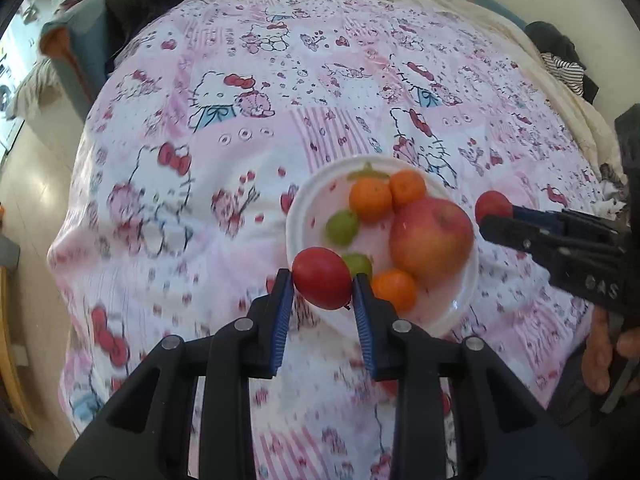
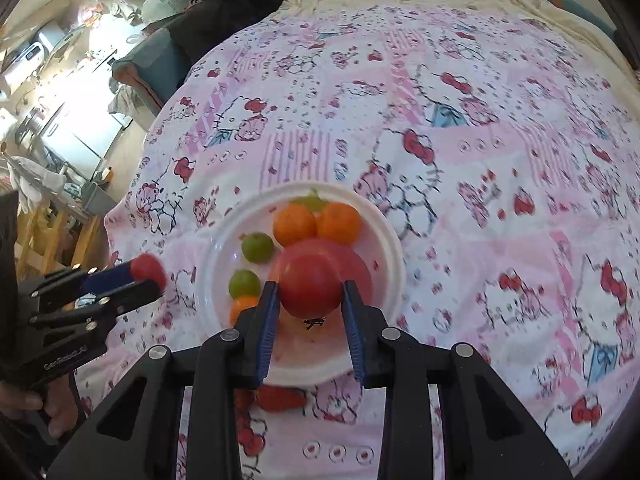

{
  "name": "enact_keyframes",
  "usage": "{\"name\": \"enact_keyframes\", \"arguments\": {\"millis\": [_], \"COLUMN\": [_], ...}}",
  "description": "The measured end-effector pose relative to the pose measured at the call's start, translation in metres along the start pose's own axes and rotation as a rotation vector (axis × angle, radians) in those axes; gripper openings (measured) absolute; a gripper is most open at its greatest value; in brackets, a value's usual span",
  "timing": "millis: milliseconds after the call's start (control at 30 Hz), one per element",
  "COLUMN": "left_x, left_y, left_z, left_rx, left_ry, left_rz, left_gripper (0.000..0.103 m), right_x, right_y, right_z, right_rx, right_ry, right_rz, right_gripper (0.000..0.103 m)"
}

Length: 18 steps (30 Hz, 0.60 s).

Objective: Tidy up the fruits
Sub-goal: 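Lower both tomatoes onto the plate and open both tools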

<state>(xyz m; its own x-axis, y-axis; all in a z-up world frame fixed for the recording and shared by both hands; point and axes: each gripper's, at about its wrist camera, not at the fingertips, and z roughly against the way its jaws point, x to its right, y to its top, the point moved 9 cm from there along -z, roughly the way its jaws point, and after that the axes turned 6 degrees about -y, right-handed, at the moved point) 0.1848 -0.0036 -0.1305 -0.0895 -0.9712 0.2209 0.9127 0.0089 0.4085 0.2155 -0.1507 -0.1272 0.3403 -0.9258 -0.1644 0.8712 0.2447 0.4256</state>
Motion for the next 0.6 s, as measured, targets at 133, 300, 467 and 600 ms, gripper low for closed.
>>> {"name": "enact_keyframes", "arguments": {"millis": [133,300,467,600], "left_x": [-0.001,-0.004,-0.006,-0.007], "left_y": [0.01,0.01,0.008,0.009], "left_z": [-0.027,-0.05,-0.067,-0.071], "left_rx": [-0.036,-0.061,-0.086,-0.089], "left_ry": [-0.006,-0.025,-0.03,-0.031], "left_rz": [-0.003,0.015,0.026,0.041], "left_gripper": [0.027,0.027,0.027,0.027], "right_x": [0.004,0.001,-0.002,-0.003], "right_y": [0.009,0.01,0.011,0.011], "right_z": [-0.012,-0.027,-0.032,-0.034], "right_rx": [-0.014,-0.035,-0.039,-0.036], "right_ry": [0.01,0.006,-0.009,-0.016], "right_rz": [-0.036,-0.02,0.0,0.007], "right_gripper": [0.033,0.033,0.033,0.035]}}
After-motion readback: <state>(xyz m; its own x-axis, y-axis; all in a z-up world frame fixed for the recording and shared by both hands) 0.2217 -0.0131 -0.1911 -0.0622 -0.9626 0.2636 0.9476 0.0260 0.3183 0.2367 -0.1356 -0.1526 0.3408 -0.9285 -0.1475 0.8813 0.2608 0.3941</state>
